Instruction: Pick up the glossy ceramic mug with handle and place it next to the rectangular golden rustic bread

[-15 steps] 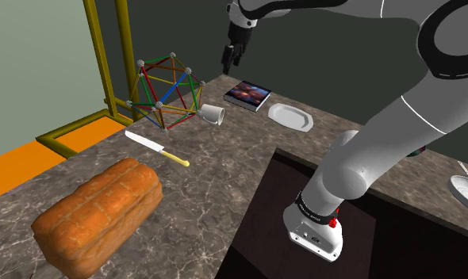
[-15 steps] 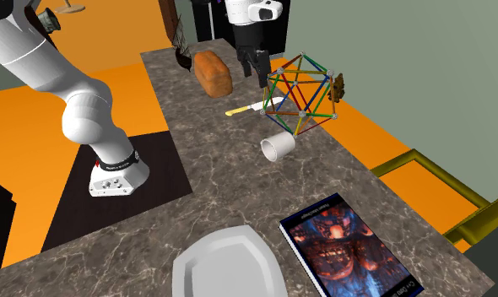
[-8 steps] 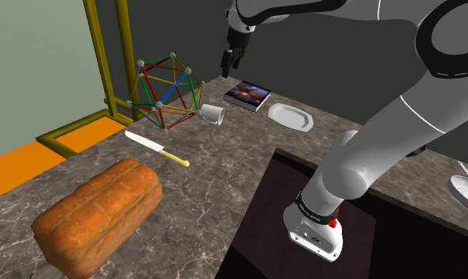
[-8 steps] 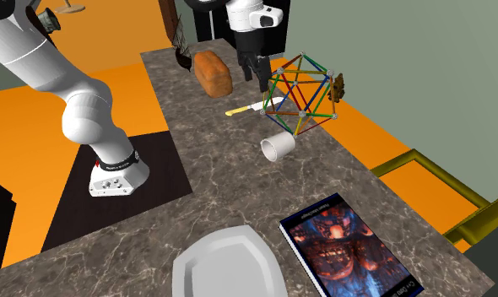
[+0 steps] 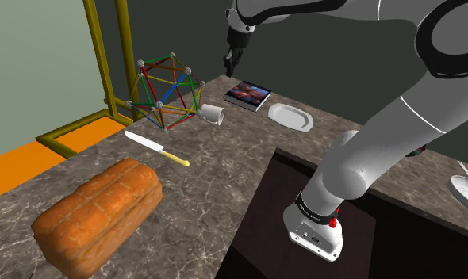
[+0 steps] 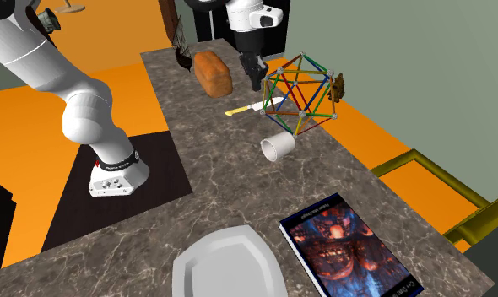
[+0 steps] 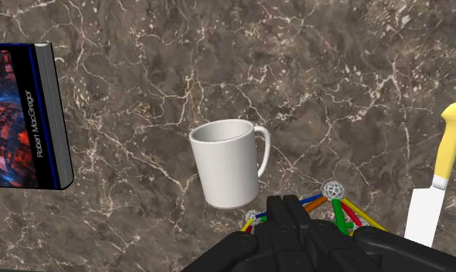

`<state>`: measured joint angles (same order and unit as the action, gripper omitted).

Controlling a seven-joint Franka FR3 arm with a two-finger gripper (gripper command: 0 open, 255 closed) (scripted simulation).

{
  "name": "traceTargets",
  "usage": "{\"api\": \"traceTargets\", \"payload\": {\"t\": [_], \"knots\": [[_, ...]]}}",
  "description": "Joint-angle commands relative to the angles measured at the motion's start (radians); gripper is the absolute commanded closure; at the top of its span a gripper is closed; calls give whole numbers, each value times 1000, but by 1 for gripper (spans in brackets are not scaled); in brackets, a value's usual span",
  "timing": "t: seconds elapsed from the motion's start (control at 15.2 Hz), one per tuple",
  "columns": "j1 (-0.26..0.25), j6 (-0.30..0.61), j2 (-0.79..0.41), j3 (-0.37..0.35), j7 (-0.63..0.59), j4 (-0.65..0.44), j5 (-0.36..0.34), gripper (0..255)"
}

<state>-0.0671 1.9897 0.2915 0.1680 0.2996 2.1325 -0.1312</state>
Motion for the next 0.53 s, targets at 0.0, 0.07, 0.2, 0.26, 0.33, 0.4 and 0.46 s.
{"api": "traceTargets", "payload": {"t": [0.0,0.07,0.2,0.26,0.33,0.4,0.46], "knots": [[0,0,0,0,0,0,0,255],[0,0,0,0,0,0,0,255],[0,0,0,0,0,0,0,255],[0,0,0,0,0,0,0,0],[3,39,-2,18,34,28,11,0],[5,78,-7,35,69,54,23,0],[6,116,-14,54,105,78,37,0]]}}
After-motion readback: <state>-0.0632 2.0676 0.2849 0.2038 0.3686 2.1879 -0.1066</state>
